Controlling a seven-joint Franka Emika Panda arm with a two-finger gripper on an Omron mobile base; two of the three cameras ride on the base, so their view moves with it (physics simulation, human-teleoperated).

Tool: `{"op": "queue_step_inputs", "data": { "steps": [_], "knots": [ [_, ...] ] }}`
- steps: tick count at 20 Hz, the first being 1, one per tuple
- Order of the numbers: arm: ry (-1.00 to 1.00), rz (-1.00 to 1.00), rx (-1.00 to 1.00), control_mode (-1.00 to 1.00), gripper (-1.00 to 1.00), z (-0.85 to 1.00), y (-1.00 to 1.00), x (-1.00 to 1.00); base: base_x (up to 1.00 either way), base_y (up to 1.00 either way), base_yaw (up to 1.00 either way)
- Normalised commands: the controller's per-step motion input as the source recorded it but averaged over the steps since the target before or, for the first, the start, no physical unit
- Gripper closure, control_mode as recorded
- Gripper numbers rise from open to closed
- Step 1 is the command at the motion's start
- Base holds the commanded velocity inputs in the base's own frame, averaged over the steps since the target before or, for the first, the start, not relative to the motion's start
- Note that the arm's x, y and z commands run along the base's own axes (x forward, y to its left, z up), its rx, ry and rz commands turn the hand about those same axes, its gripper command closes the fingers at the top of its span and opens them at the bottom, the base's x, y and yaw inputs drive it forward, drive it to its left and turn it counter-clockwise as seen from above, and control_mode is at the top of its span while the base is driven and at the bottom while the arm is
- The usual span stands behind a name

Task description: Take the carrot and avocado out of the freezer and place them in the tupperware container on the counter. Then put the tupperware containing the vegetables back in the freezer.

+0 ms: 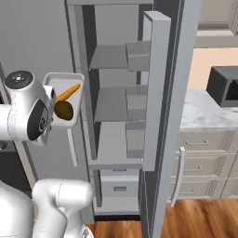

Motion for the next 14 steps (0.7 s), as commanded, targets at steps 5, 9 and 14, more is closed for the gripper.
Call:
{"op": "queue_step_inputs", "data": {
  "steps": [5,9,14],
  "knots": [
    [0.0,0.0,0.0,1.0,1.0,0.0,0.0,0.0,0.58,-0.12,0.0],
    [0.0,0.0,0.0,1.0,1.0,0.0,0.0,0.0,0.29,-0.34,0.0],
    [0.0,0.0,0.0,1.0,1.0,0.0,0.0,0.0,0.03,-0.43,-0.07]
  ]
}}
